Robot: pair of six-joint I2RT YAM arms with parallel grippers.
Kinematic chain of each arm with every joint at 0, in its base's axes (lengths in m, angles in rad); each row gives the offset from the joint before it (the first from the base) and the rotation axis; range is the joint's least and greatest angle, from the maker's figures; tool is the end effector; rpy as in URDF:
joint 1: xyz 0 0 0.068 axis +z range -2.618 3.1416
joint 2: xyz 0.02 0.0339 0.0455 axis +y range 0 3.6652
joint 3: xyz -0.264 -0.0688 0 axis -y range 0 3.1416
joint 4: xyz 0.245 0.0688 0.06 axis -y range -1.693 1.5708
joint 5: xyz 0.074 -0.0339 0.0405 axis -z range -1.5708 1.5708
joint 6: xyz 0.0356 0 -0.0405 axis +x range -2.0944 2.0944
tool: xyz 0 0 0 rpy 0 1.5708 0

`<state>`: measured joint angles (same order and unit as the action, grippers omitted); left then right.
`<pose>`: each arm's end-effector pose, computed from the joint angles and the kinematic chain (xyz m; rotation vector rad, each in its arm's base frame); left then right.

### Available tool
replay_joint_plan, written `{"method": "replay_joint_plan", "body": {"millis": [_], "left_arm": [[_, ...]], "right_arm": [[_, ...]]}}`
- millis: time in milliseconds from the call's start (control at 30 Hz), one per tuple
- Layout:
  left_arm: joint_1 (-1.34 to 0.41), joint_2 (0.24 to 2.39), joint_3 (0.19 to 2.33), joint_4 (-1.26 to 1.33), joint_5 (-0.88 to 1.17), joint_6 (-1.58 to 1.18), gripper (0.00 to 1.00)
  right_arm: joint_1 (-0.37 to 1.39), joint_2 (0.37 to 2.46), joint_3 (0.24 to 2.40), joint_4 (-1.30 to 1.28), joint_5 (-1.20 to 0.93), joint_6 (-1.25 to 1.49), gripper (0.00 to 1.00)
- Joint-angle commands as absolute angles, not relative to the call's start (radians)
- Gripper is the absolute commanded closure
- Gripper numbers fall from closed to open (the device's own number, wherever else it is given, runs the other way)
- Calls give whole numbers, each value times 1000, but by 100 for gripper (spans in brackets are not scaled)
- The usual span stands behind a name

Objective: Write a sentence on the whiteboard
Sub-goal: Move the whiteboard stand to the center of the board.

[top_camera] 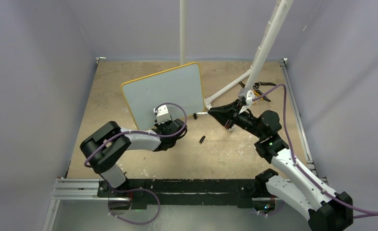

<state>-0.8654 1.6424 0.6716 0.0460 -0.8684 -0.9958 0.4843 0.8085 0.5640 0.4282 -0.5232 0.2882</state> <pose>0.2056 -0.1995 0.1310 -0.4594 2.0623 0.0179 0.1625 0.1056 0.3225 -0.5927 1.3651 0.9933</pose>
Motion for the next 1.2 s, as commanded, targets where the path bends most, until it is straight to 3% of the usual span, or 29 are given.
{"method": "replay_joint_plan", "body": {"millis": [0,267,433,767,1167], "left_arm": [[-833,1676,711,71,-916,-1004,73],[-834,1705,740,2,-939,-1052,100],[-884,1692,730,-99,-989,-1154,100],[-1059,1816,914,-514,-1066,-1506,100],[-1190,1925,1078,-614,-1020,-1631,100]], "right_arm": [[489,796,567,470,-554,298,100],[489,755,581,425,-549,305,100],[489,727,579,399,-561,300,100],[488,663,562,362,-577,294,100],[489,554,569,275,-566,287,100]]}}
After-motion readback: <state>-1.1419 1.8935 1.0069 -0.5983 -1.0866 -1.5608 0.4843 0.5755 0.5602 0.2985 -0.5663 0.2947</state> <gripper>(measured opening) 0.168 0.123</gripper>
